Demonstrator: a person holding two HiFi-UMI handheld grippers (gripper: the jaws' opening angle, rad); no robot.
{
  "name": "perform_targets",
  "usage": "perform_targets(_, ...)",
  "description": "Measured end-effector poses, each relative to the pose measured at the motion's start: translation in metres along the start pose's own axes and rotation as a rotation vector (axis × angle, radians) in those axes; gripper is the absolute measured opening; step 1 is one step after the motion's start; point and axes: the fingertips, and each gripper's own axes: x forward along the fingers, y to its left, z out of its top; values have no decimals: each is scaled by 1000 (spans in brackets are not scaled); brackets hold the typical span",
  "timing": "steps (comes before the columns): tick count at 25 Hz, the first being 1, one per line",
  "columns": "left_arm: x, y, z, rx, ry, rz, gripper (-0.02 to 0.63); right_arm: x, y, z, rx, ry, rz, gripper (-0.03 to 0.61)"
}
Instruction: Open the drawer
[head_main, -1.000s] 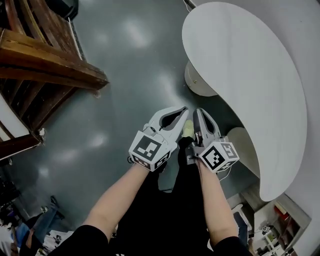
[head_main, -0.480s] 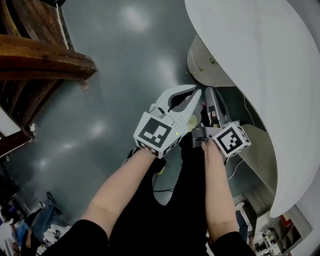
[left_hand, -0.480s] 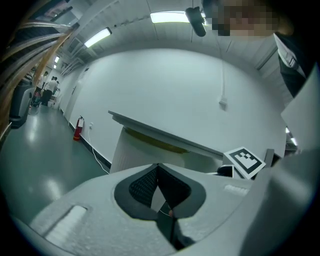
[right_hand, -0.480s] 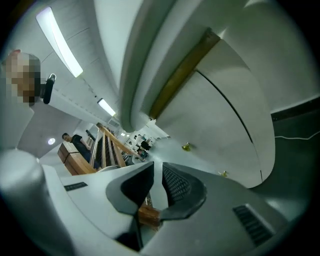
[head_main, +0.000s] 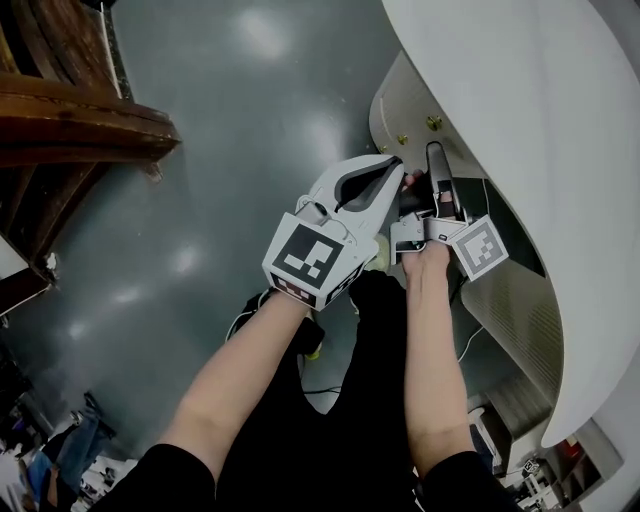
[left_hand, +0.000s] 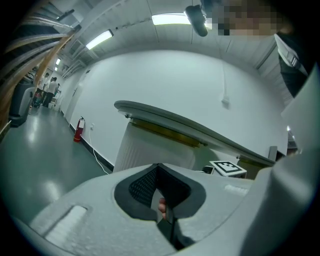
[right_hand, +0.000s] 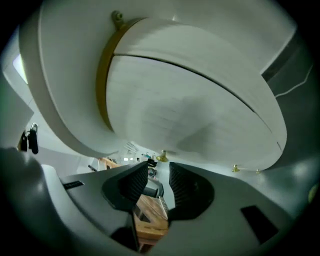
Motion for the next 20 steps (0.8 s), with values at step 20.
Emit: perform_targets(20, 17, 23, 5, 4, 5, 2, 9, 37, -12, 16, 151, -243, 29, 135)
